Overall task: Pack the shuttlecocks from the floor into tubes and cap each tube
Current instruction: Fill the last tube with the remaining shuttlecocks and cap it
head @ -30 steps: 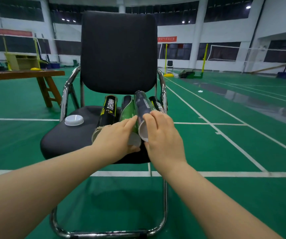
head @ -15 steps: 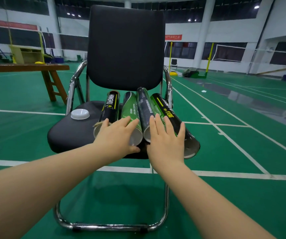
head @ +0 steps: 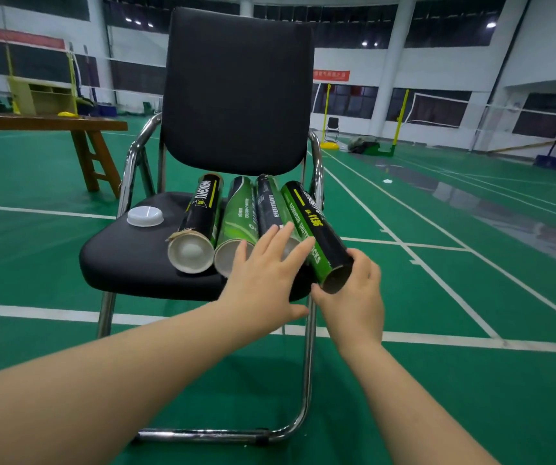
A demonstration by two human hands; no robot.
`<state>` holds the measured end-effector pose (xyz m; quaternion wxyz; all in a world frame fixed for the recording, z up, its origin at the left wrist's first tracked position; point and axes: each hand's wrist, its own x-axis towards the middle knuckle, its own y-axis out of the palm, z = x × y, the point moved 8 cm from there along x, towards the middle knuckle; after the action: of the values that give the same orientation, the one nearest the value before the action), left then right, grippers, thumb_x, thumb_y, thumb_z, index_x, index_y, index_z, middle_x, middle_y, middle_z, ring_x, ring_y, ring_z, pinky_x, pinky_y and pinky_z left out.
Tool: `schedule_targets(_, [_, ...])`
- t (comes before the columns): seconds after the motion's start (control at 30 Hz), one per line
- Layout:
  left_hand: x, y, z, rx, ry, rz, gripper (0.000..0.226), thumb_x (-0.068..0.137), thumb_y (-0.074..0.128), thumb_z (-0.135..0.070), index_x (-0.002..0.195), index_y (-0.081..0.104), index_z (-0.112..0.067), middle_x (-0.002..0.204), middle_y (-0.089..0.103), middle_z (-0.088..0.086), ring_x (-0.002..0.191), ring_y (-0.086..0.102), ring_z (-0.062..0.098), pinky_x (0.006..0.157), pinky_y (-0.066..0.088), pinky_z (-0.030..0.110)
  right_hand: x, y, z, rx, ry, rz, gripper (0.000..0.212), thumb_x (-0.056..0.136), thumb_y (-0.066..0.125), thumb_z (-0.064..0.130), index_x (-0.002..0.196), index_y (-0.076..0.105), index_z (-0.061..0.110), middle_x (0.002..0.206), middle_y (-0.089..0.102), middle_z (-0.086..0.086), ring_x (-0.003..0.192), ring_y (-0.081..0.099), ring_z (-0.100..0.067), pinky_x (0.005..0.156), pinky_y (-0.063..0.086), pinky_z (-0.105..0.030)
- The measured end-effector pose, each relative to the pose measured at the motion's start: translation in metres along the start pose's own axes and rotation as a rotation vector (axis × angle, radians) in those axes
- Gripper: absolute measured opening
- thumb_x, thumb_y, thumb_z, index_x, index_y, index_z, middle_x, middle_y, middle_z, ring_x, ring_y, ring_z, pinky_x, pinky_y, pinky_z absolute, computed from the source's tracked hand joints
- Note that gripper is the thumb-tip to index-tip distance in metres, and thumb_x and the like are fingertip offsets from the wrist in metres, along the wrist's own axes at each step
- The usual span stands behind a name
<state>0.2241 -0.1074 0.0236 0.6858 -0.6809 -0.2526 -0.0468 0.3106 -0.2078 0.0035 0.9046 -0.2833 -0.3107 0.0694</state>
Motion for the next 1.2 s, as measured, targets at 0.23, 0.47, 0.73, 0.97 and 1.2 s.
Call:
schedule_targets(0.23, [-0.002,-0.012,-0.008,-0.082,-0.005,-0.056,0.110,0.071,0.070,-0.052,0.143,-0.012,-0.043,0.155,-0.011,-0.007,0.143,-0.006,0.017,0.113,0.014,0.053,-0.024,-0.065,0.041,0.159,-0.114,-0.278,0.064,0.068,0.074,0.023,0.124,0.043,0.020,0.121,0.042,0.004,0.102,0.049,-0.015,0.074,0.034,-0.021])
schedule_targets(0.47, [-0.018,-0.079,-0.025,-0.347,0.083,-0.349,0.076,0.070,0.036,-0.051,0.137,0.000,-0.044,0.153,0.018,0.008,0.139,0.020,0.027,0.107,0.029,0.054,-0.059,-0.104,0.095,0.264,-0.268,-0.346,0.062,0.065,0.072,0.024,0.119,0.041,0.028,0.111,0.033,0.014,0.101,0.044,-0.004,0.077,0.035,-0.005])
schedule_targets(0.73, [-0.077,-0.179,-0.025,-0.430,0.293,-0.575,0.063,0.075,0.055,-0.038,0.127,0.040,-0.007,0.127,0.051,0.014,0.117,0.039,0.012,0.102,0.030,0.021,-0.101,-0.146,0.176,0.401,-0.416,-0.276,0.065,0.066,0.067,0.028,0.123,0.038,0.028,0.115,0.040,0.008,0.099,0.041,0.004,0.084,0.030,0.002])
schedule_targets(0.97, [-0.158,-0.226,0.022,-0.312,0.185,-0.542,0.065,0.068,0.059,-0.042,0.118,0.045,-0.003,0.112,0.052,0.008,0.095,0.043,0.008,0.085,0.040,0.015,-0.152,-0.132,0.245,0.549,-0.466,-0.037,0.063,0.066,0.067,0.030,0.120,0.035,0.031,0.111,0.039,0.012,0.100,0.037,0.016,0.080,0.027,0.005])
schedule_targets(1.2, [-0.236,-0.221,0.082,-0.227,0.006,-0.530,0.062,0.065,0.056,-0.043,0.112,0.047,-0.002,0.105,0.053,0.012,0.091,0.046,0.019,0.078,0.040,0.029,-0.205,-0.082,0.286,0.615,-0.448,0.291,0.061,0.069,0.071,0.029,0.114,0.032,0.038,0.111,0.039,0.014,0.101,0.040,0.009,0.078,0.031,0.003])
